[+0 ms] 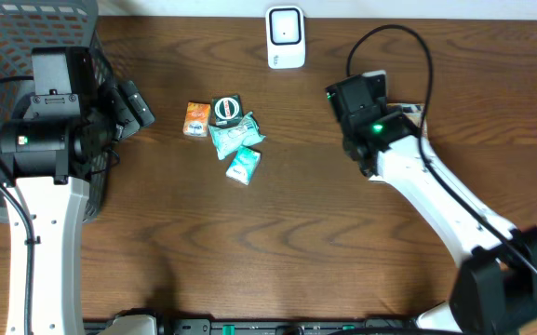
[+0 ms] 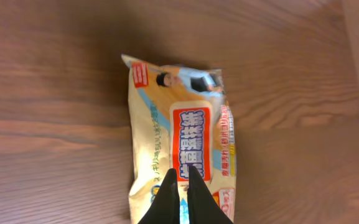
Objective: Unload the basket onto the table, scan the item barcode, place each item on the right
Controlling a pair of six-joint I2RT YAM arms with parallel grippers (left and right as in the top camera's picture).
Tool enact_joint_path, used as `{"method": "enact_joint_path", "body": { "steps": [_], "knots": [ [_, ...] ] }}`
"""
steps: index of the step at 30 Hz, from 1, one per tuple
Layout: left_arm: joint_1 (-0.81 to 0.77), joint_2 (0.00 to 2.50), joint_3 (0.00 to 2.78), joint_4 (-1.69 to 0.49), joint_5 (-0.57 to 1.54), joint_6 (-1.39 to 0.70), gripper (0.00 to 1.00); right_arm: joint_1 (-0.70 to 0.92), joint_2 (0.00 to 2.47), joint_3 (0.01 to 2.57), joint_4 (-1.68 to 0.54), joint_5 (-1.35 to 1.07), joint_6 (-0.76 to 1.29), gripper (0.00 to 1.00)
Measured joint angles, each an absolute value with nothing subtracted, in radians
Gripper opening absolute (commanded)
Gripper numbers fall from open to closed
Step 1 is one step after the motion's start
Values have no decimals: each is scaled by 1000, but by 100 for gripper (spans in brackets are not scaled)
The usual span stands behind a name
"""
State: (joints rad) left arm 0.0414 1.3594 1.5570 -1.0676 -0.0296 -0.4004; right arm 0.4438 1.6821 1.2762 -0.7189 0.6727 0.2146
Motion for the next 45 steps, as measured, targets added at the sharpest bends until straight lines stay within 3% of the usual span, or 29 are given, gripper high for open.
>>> {"method": "enact_joint_path", "body": {
  "steps": [2, 3, 11, 13, 19, 21, 25, 33, 36, 38, 41, 42, 45],
  "knots": [
    [41, 1359, 1557, -1068, -29, -400, 98, 445, 1725, 1271, -722, 686, 220, 1],
    [41, 1359, 1557, -1067, -29, -400, 98, 445, 1752, 1268, -725, 688, 233, 7],
    [41, 1359, 1557, -1067, -30, -400, 97, 386, 1789, 1268, -698, 564, 295, 72],
    [41, 1359, 1557, -1068, -29, -400, 98, 321, 1789, 1286, -696, 480, 285, 83],
    [41, 1359, 1557, -1068, -29, -400, 98, -2, 1788, 1322, -691, 55, 191, 88],
    [41, 1359, 1557, -1067, -30, -400, 98, -115, 1790, 1321, -696, -92, 150, 96],
    [41, 1359, 1557, -1068, -29, -400, 98, -289, 1821, 1321, -714, -360, 44, 96],
    [41, 1359, 1557, -1067, -29, -400, 98, -378, 2060, 1323, -735, -727, -86, 96],
    [41, 1359, 1557, -1067, -29, -400, 98, -367, 2095, 1335, -739, -825, -116, 88],
    [41, 1359, 1557, -1068, -29, -400, 97, -355, 2128, 1343, -741, -889, -129, 72],
    [41, 1359, 1557, -1068, -29, -400, 98, -327, 2177, 1348, -740, -936, -141, 14],
    [41, 1359, 1557, -1067, -30, -400, 97, -315, 2193, 1348, -741, -943, -140, 1],
    [41, 1359, 1557, -1067, -30, -400, 98, -275, 2230, 1346, -740, -998, -135, 1]
  ]
}}
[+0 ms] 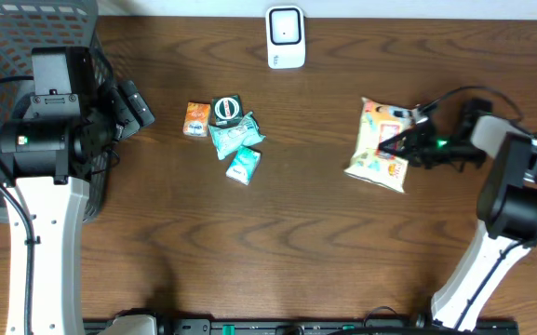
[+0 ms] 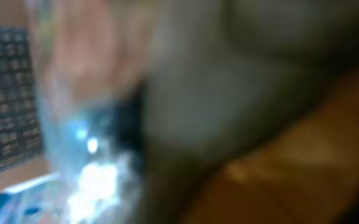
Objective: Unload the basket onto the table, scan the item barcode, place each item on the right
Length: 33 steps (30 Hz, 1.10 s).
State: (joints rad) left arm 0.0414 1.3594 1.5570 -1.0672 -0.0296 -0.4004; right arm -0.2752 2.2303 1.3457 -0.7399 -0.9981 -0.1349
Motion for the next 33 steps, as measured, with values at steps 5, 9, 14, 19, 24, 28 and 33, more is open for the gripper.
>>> {"method": "enact_joint_path", "body": {
  "steps": [5, 9, 14, 19, 24, 28, 33],
  "knots": [
    [41, 1359, 1557, -1067, -30, -400, 98, -241, 2214, 1346, -734, -987, -91, 1],
    [41, 1359, 1557, -1068, -30, -400, 98, -228, 2123, 1344, -736, -854, -31, 1],
    [41, 1359, 1557, -1067, -30, -400, 98, -160, 1861, 1340, -753, -454, 50, 1],
    [41, 1359, 1557, -1067, -30, -400, 98, 93, 1621, 1347, -770, 81, 105, 1],
    [41, 1359, 1557, -1067, -29, -400, 98, 370, 1631, 1345, -798, 552, 134, 1],
    [41, 1359, 1557, -1067, -29, -400, 98, 498, 1736, 1341, -817, 760, 157, 1],
    [41, 1359, 1557, -1067, -29, -400, 98, 588, 1885, 1333, -824, 862, 171, 1]
  ]
}}
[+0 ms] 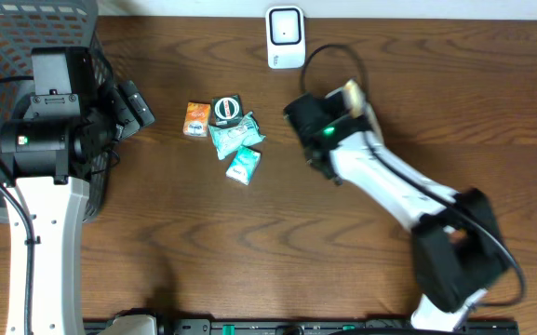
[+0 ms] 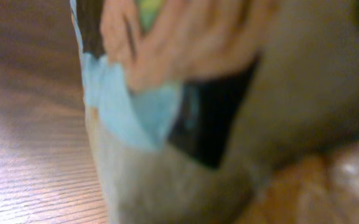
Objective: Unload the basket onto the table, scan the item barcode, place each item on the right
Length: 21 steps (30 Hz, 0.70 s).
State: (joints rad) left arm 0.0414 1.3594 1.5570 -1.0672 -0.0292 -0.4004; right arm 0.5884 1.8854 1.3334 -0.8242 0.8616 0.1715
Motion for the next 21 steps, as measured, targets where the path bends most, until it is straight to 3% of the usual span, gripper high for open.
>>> {"method": "enact_joint_path", "body": {
  "steps": [1, 7, 10, 12, 15, 21],
  "knots": [
    [41, 1359, 1557, -1067, -29, -400, 98, 608, 1915, 1333, -826, 874, 173, 2],
    [41, 1359, 1557, -1067, -30, -400, 98, 737, 2008, 1328, -825, 887, 205, 32],
    [41, 1359, 1557, -1067, -29, -400, 98, 796, 2007, 1332, -823, 820, 232, 52],
    [41, 1359, 1557, -1067, -30, -400, 98, 821, 2007, 1346, -834, 738, 241, 60],
    [41, 1359, 1557, -1068, -30, -400, 98, 822, 2006, 1415, -878, 598, 260, 82],
    [41, 1359, 1557, -1067, -30, -400, 98, 727, 1965, 1601, -1048, 449, 258, 99]
  ]
}}
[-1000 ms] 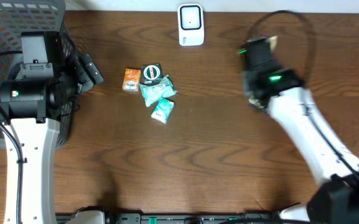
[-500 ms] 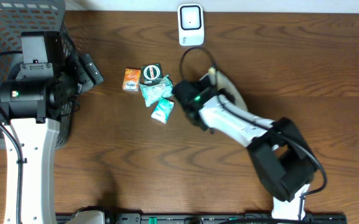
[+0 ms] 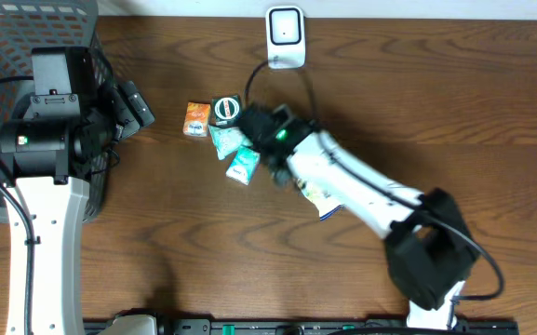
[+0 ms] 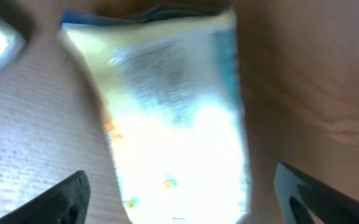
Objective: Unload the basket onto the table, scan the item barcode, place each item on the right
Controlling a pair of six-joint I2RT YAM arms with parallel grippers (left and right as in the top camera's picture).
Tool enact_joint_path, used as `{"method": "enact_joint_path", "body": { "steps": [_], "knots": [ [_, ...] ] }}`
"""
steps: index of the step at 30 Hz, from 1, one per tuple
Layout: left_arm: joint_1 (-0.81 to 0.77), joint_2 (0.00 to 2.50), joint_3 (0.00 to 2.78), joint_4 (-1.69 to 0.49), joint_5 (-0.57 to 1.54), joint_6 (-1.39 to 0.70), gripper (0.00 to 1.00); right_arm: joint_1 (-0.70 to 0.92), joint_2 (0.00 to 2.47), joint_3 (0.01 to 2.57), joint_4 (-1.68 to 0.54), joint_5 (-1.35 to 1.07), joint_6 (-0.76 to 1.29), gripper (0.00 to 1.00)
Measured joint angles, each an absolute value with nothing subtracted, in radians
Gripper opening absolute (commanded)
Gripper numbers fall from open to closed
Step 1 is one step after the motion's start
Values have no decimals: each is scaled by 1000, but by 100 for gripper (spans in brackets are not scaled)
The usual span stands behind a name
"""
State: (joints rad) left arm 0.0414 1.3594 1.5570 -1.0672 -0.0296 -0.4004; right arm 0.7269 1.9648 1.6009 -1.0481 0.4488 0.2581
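The item is a pale wipes pack [image 4: 173, 124] with blue edges. It lies flat on the wood and looks blurred and washed out in the right wrist view. My right gripper [image 4: 180, 174] hangs over it, open wide, one finger [image 4: 64, 196] on each side and nothing between them. Overhead, only a corner of the pack [image 3: 323, 201] shows from under my right arm [image 3: 352, 181], which hides the gripper. The white scanner [image 3: 285, 37] stands at the table's far edge. My left gripper [image 3: 134, 103] rests by the basket, too small to read.
An orange packet [image 3: 195, 119], a round dark tin [image 3: 226, 110] and two teal packets [image 3: 235, 137] lie in a cluster left of the right arm's wrist. One teal packet shows in the wrist view. A grey mesh basket [image 3: 26, 46] fills the far left.
The right gripper held the pack upright just below the scanner. Now the arm has swung left and down, the pack lies flat on the table, and the fingers have opened.
First the right gripper was shut over the pack lying at the table's right. Then it held the pack tipped up at the right side. Then the pack stood upright near the scanner. Now it lies released mid-table beside the small packets. The left arm never moved.
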Motion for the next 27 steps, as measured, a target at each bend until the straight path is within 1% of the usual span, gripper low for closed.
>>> {"method": "enact_joint_path", "body": {
  "steps": [4, 7, 13, 16, 21, 25, 27],
  "knots": [
    [41, 1359, 1557, -1068, -29, -400, 98, 585, 1926, 1683, -1082, 362, 198, 99],
    [41, 1359, 1557, -1067, -30, -400, 98, 451, 1916, 1693, -1085, 207, 100, 99],
    [41, 1359, 1557, -1067, -29, -400, 98, 173, 1941, 1653, -1085, -244, -114, 99],
    [41, 1359, 1557, -1067, -30, -400, 98, 91, 1977, 1607, -1084, -422, -174, 96],
    [41, 1359, 1557, -1067, -30, -400, 98, 43, 2062, 1499, -1087, -598, -220, 90],
    [41, 1359, 1557, -1067, -29, -400, 98, 52, 2099, 1420, -1076, -669, -245, 88],
    [41, 1359, 1557, -1067, -30, -400, 98, 66, 2101, 1388, -1052, -696, -256, 84]
  ]
}}
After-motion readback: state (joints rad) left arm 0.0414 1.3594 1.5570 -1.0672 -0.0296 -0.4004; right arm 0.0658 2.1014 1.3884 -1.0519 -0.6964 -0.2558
